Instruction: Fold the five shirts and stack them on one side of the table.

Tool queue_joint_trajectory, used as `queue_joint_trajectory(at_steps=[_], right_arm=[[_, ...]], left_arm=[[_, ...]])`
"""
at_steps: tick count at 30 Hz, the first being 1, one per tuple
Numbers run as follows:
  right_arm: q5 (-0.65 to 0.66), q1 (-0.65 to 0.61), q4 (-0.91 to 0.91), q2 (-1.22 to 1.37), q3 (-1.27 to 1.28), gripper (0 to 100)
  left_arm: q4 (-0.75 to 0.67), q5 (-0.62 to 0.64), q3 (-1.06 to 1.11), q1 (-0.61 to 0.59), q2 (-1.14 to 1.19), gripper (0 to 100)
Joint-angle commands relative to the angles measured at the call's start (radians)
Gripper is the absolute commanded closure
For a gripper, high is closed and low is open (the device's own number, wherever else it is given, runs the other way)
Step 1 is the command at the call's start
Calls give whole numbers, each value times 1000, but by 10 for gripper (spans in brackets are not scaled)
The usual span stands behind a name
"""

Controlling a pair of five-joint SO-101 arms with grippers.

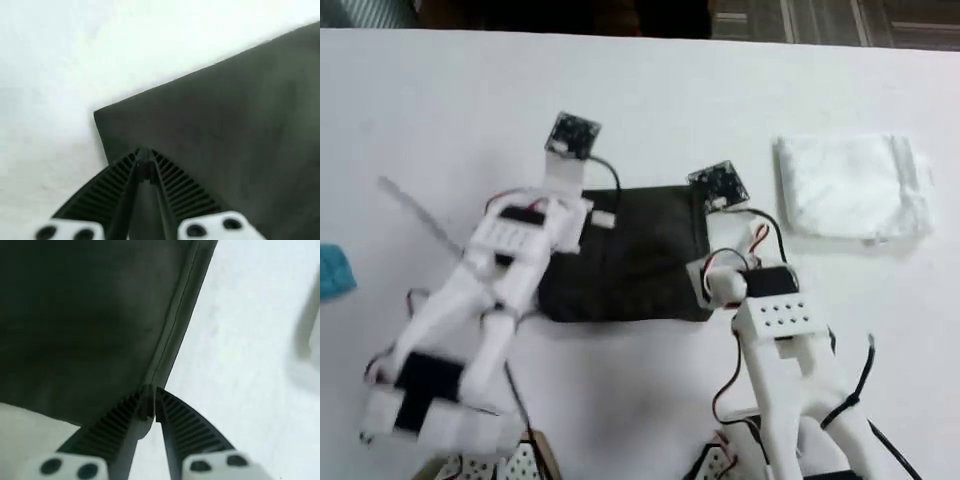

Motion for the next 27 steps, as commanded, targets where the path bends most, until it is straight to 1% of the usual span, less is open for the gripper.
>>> queue_joint_trajectory(at_steps=[1,6,9,12,18,21,23,27], right_arm=[[21,-19,48,-48,6,978],[120,-88,51,-61,121,978],[157,-94,-12,-61,222,978],[161,-65,-84,-62,293,978],[161,-54,-65,-107,287,978],[161,-51,1,-193,259,978],[153,-51,81,-277,216,978],[152,-39,179,-458,169,978]], left_arm=[[121,23,-239,-17,176,974],[219,25,-424,-71,356,974],[269,26,-489,-107,419,974],[318,26,-530,-120,442,974],[365,25,-553,-114,440,974],[382,23,-556,-118,437,974],[446,23,-590,-120,437,974],[664,23,-748,-110,439,974]])
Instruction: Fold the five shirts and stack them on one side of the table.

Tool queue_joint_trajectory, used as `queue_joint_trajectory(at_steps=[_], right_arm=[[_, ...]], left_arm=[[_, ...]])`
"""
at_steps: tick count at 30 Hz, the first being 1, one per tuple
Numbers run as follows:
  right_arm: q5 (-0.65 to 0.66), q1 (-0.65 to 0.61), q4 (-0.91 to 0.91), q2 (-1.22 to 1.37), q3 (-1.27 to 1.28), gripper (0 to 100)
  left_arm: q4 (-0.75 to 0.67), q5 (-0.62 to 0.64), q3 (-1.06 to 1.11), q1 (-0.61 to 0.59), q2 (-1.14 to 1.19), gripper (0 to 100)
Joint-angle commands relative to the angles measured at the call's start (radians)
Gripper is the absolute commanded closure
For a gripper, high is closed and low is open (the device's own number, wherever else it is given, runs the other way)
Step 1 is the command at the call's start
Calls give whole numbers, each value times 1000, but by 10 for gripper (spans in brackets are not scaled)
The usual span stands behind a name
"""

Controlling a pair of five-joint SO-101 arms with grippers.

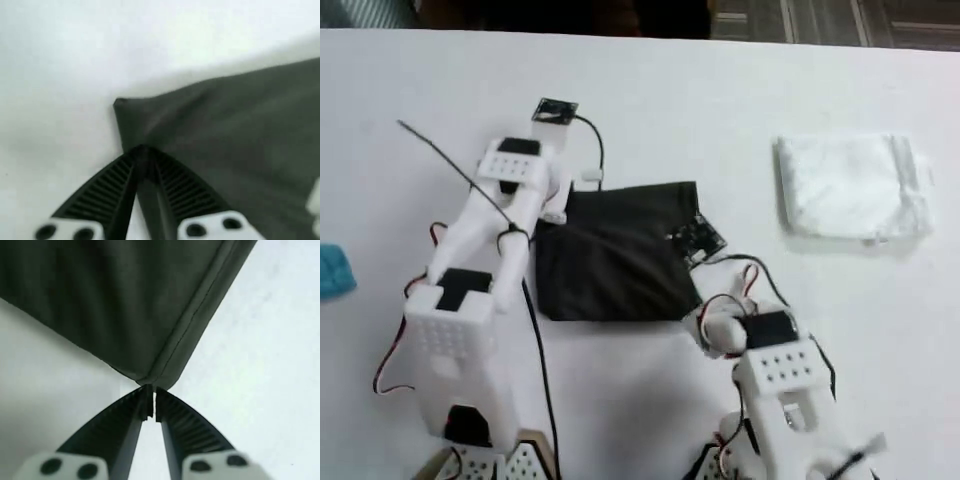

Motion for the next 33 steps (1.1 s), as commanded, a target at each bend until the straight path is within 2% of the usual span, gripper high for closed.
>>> queue_joint_trajectory(at_steps=[1,3,9,13,17,21,25,29,33], right_arm=[[-11,36,56,-162,-60,977],[-52,79,50,-219,-75,964],[-176,111,39,-160,-192,798],[-199,71,18,4,-304,797],[-304,53,24,254,-450,794],[-405,33,30,541,-572,794],[-416,-19,117,805,-735,794],[-416,-30,237,1033,-961,794],[-422,-25,357,1225,-1168,794]], left_arm=[[184,2,-179,-11,-11,974],[275,2,-292,-15,-11,974],[565,-17,-622,-21,-11,974],[572,-207,-642,-58,-43,974],[572,-198,-588,-121,-144,974],[571,-198,-441,-169,-324,974],[542,-201,-165,-173,-512,974],[358,-252,214,-204,-657,974],[141,-272,506,-305,-775,974]])
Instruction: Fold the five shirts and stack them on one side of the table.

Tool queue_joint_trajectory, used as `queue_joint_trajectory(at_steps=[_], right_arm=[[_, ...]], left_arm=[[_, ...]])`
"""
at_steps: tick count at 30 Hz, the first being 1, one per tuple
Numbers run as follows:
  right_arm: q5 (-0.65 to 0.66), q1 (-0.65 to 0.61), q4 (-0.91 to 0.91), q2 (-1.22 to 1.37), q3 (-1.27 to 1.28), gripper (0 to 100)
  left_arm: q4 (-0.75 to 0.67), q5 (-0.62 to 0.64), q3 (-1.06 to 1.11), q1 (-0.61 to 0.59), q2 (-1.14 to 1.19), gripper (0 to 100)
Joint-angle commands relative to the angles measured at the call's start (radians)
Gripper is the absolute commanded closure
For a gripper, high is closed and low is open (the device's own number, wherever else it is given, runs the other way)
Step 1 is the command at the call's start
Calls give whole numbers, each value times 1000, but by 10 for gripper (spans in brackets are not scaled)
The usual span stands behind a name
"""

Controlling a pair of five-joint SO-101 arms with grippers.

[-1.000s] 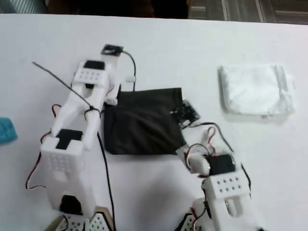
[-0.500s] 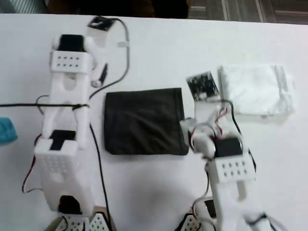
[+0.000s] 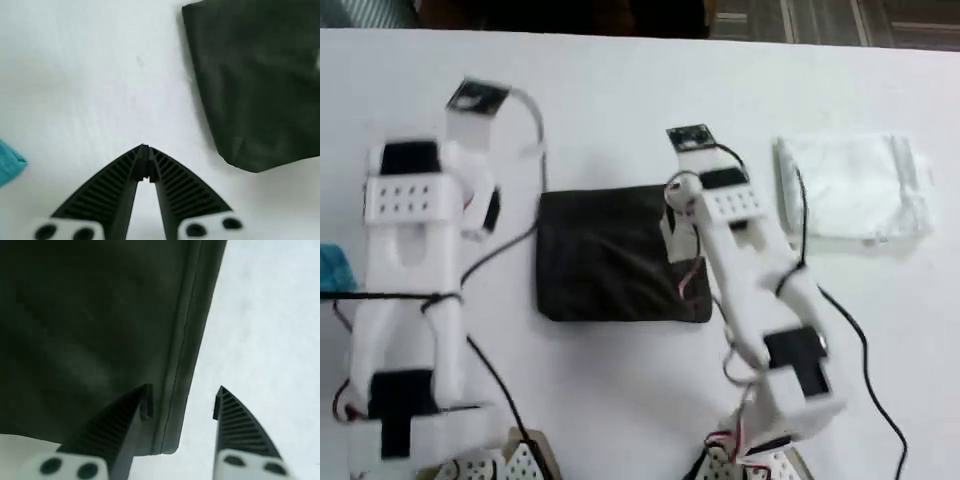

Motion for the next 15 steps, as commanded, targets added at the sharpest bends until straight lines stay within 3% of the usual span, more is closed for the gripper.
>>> queue_joint_trajectory(at_steps=[1,6,15], right_arm=[[-11,-8,101,154,-203,794],[-11,-12,186,355,-370,793],[-5,-21,354,605,-608,793]], left_arm=[[-180,-17,245,-95,-135,974],[-296,-17,460,-170,-250,974],[-641,-18,839,-176,-353,974]])
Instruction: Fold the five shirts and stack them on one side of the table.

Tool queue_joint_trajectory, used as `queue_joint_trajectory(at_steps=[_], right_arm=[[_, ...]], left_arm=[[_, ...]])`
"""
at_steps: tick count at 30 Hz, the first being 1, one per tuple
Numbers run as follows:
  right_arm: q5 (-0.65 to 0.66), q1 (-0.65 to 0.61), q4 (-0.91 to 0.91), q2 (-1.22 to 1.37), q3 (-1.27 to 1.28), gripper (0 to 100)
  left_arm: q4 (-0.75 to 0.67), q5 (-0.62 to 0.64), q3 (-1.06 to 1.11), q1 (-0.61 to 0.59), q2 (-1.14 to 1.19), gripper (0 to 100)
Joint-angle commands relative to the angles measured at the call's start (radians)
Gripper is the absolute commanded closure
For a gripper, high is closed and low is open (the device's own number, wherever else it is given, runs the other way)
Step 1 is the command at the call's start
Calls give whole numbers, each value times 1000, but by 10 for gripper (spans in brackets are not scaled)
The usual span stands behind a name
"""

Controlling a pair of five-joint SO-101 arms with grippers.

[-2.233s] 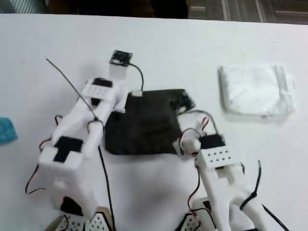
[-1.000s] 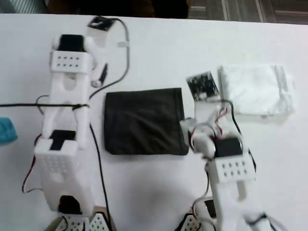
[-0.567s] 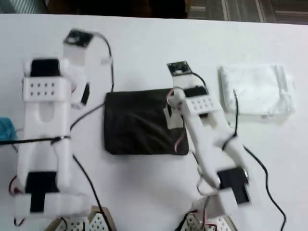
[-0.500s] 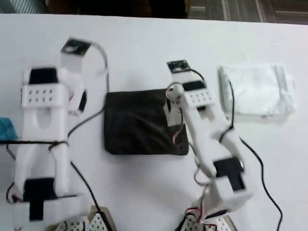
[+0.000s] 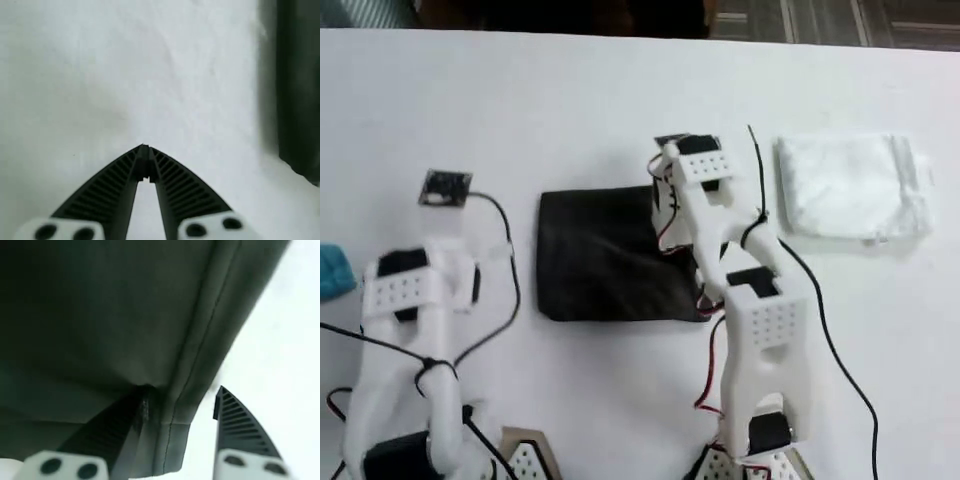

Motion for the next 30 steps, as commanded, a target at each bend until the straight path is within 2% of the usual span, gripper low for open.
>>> queue_joint_trajectory(at_steps=[1,4,7,11,13,17,24,28,30], right_arm=[[2,-24,73,94,-86,793],[3,-31,117,151,-149,793],[87,-64,148,199,-190,817],[120,-84,154,232,-201,991],[120,-79,153,237,-201,945],[127,-74,153,240,-201,978],[127,-64,151,229,-215,978],[130,48,153,151,-322,978],[189,114,153,84,-390,978]], left_arm=[[-132,-6,91,-11,-55,974],[-196,-6,142,-11,-72,974],[-242,-6,183,-11,-72,974],[-278,-5,217,-11,-74,974],[-278,-3,219,-11,-74,974],[-279,-5,222,-11,-71,974],[-279,-5,222,-11,-68,974],[-279,-5,222,-11,-66,974],[-279,-5,222,-11,-66,974]])
